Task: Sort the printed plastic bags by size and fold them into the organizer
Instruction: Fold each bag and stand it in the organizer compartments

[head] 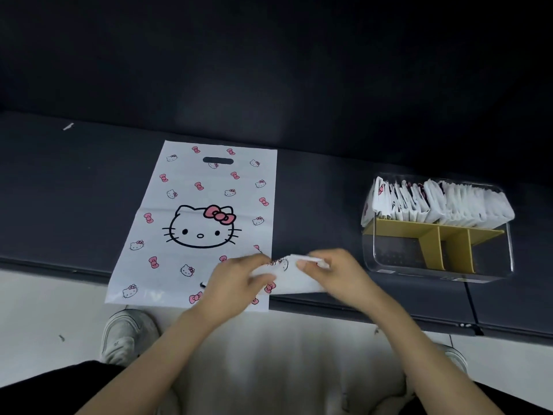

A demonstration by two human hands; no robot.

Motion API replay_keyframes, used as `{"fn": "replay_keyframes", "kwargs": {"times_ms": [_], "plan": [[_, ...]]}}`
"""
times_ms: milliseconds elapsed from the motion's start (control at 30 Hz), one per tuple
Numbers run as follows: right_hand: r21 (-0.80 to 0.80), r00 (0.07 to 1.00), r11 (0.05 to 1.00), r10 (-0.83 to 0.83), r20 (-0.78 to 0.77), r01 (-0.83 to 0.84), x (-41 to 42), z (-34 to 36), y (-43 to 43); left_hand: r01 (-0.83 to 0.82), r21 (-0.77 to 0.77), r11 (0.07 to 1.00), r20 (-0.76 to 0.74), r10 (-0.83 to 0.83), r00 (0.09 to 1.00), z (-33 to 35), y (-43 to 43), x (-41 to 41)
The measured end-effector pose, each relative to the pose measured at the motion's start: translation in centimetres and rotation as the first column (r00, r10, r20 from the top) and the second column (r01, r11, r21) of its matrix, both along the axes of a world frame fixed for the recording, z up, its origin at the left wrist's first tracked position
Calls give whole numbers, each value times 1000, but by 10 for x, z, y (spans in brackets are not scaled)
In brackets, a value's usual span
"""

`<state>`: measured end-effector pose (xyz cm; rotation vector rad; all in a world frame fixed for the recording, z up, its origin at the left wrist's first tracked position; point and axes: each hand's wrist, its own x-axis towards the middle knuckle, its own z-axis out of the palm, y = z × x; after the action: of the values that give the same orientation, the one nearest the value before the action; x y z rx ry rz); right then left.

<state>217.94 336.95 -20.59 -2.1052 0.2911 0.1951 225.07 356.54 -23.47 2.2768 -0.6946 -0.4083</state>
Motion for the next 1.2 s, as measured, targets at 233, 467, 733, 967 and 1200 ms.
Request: {"fn": "replay_keyframes", "kwargs": {"times_ms": [233,467,733,967,1200], "plan": [[615,949,727,-285,-135,306,5,12,-39,-439,-331,835,-597,175,783,22,-11,21],[530,813,617,-429,-394,582,4,-33,-2,-682,-179,709,-782,318,536,-12,-30,21],[377,712,613,-511,-481,694,17,-63,-4,-536,-146,832,-749,260,609,-28,-8,16],[361,675,591,-483,-558,721,15,-65,-9,138,-228,964,80,-122,989,-59,20,19],[425,702,574,-446,-555,700,8,-64,-17,164,-243,956,-107,-195,975,-56,11,37]]}}
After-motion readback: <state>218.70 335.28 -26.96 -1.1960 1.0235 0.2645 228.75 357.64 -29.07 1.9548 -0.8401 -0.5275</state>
